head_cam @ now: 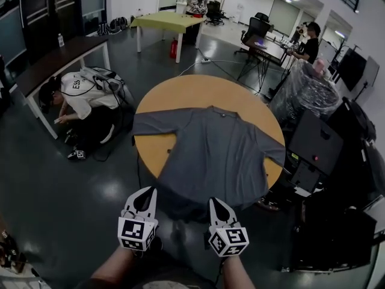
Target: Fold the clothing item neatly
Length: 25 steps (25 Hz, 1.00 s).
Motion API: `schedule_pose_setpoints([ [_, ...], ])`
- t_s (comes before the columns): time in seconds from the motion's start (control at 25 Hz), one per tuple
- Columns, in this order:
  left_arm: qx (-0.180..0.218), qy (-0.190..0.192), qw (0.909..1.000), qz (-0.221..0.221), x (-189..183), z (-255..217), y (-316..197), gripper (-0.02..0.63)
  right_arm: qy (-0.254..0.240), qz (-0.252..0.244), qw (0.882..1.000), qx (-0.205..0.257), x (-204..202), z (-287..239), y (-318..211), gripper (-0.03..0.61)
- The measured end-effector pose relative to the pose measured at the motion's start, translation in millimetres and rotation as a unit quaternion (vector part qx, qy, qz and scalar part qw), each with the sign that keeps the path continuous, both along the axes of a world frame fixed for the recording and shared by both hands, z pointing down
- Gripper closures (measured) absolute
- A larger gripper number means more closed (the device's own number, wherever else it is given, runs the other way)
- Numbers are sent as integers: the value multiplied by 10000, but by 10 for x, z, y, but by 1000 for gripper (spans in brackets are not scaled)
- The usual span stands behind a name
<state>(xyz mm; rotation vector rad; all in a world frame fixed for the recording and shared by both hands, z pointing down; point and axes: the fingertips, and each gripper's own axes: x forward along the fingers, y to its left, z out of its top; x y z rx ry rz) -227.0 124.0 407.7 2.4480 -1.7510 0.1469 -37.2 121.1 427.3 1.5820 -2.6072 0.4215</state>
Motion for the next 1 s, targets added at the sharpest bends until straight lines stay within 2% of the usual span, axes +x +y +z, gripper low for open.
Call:
schedule_pose_setpoints([
  [0.16,-119,29,9999,-5,-343,126,-310,606,39,-23,9999,-95,-385,79,-349,591],
  [0.44,-254,85,9996,3,-697,180,-672,606,59,-39,9992,-401,-785,252,-651,591],
  [0.76,-438,148,9985,-288,-670,296,-893,606,-48,-230,9988,-422,-719,270,-1024,591],
  [1.0,-308,-7,9979,-570,-641,189,-1004,606,-153,-480,9982,-323,-695,245,-1385,591],
])
